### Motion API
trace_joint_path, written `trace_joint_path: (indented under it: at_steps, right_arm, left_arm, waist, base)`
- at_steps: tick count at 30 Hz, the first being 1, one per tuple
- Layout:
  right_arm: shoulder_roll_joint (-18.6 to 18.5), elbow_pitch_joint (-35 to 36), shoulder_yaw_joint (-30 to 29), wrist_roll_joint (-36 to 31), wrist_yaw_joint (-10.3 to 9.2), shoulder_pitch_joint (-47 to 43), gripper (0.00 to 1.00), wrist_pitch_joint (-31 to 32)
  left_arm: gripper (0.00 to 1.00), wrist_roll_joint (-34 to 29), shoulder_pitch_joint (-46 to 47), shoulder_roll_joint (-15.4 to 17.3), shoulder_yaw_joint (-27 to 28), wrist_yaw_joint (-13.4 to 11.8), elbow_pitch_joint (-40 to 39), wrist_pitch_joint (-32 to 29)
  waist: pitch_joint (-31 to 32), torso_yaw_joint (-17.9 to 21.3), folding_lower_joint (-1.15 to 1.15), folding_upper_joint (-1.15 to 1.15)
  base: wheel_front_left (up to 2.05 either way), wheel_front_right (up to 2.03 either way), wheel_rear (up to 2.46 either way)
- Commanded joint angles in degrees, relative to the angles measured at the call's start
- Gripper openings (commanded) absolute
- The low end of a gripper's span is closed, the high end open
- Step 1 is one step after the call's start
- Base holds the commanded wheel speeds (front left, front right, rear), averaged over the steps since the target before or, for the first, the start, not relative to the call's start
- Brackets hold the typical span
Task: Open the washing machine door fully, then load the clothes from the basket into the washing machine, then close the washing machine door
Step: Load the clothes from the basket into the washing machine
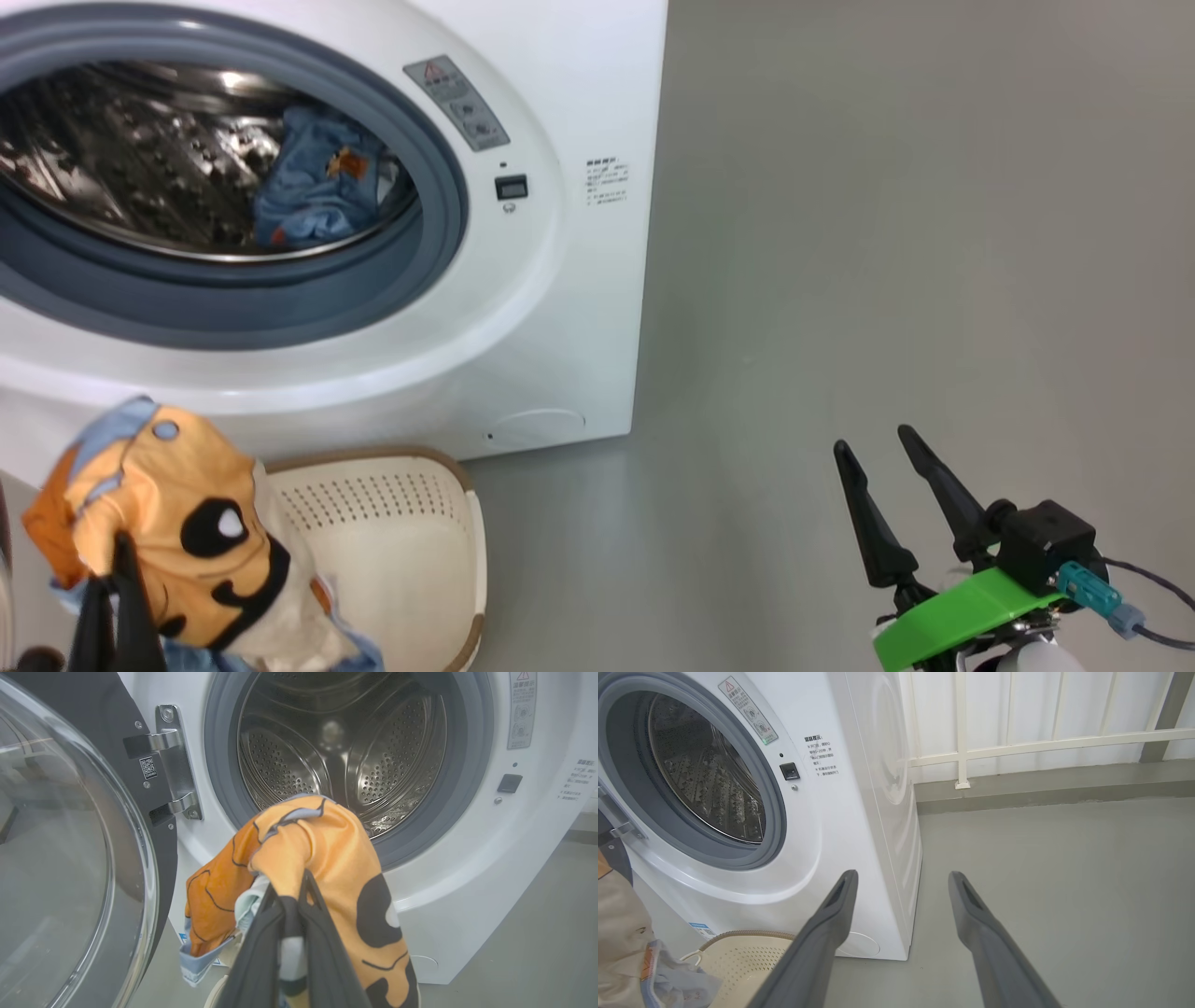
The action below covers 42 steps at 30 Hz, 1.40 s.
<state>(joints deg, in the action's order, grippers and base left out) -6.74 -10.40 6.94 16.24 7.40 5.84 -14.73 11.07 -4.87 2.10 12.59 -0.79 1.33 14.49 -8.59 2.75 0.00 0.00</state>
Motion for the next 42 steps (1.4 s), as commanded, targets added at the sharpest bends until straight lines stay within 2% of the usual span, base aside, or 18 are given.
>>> trace_joint_path:
  at_steps: [1,15,42]
  right_arm:
    - [-0.09,1.22,1.43,0.17,0.09,-0.33,1.0,-0.27]
    - [-1.0,1.36,0.82,0.16,0.09,-5.08,1.0,-0.27]
    - [-1.08,1.31,1.24,0.08,0.09,-4.45,1.0,-0.27]
  left_arm:
    - [0.0,0.37,-0.29,0.79,1.43,-0.51,-2.19,0.51]
    - [0.0,0.79,-6.45,0.78,0.01,-1.5,-4.69,0.51]
    - [0.0,1.76,-5.67,0.78,-1.86,-2.21,-4.22,0.51]
  waist:
    - [1.71,0.48,0.0,0.0]
    - [6.91,0.34,0.0,0.0]
    - [5.32,-0.02,0.0,0.0]
  base:
    - [0.0,0.0,0.0]
    - [0.0,0.0,0.0]
    - [0.0,0.0,0.0]
